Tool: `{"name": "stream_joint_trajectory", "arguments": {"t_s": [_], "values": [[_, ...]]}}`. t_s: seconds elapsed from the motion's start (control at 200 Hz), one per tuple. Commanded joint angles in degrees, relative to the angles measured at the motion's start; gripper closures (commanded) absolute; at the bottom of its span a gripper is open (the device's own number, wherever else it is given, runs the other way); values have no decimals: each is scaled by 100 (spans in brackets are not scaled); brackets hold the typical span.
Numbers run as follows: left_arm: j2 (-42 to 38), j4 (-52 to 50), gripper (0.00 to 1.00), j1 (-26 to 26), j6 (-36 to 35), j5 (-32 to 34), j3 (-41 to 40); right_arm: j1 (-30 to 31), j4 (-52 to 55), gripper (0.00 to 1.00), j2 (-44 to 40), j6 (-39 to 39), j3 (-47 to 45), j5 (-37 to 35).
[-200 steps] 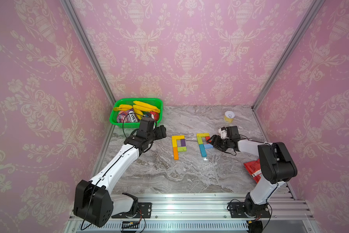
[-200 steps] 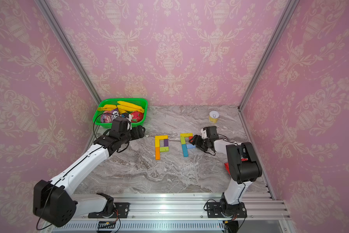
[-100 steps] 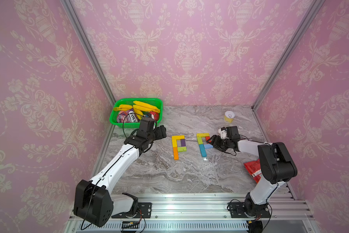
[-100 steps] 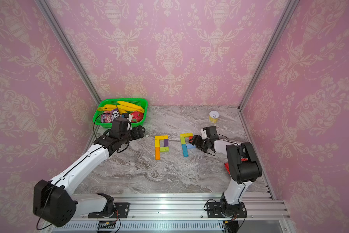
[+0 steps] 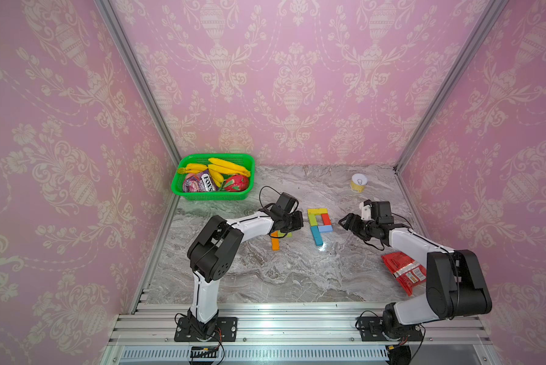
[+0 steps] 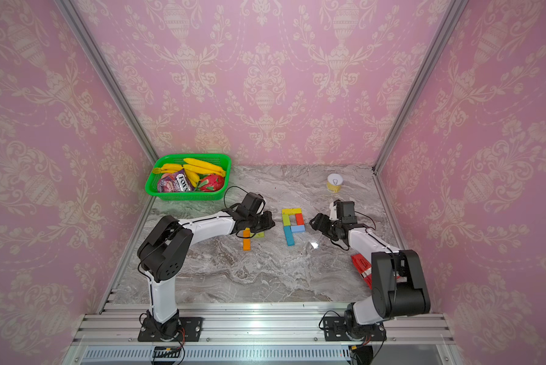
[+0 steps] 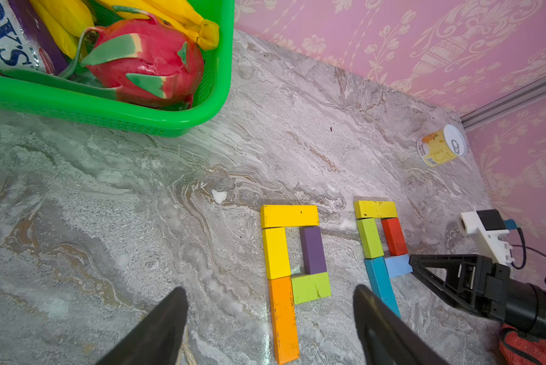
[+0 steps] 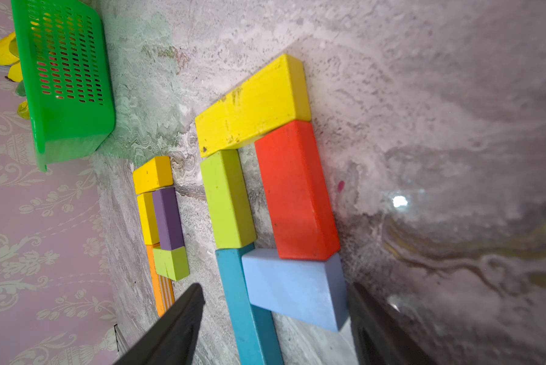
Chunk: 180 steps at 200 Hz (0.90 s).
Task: Assemble the letter p with building blocks
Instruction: Adjust the building block at the center of the board.
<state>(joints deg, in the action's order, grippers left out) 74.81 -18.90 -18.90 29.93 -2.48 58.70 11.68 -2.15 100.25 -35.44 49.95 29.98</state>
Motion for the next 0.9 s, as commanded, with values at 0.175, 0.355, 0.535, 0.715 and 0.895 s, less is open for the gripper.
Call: {"name": "stream_joint_trajectory", "arguments": {"t_s": [0.175,0.355,0.535,0.715,0.895], "values": [[201,220,16,16,381,-579,-171,36,571,23,-591,146,-284,-676],[963,1051,26,-686,845,-1335,-298,10,549,24,-1104,166,-587,-996],[2637,1189,44,-1543,1217,-1659,549,-108,684,24,-1378,200,-628,-1096],[3304,1548,75,-1640,1691,-1398,889,-360,819,24,-1589,505,-658,-934],[3817,1530,92,-1747,1806,-1632,1438,-619,770,24,-1597,641,-758,-616]]}}
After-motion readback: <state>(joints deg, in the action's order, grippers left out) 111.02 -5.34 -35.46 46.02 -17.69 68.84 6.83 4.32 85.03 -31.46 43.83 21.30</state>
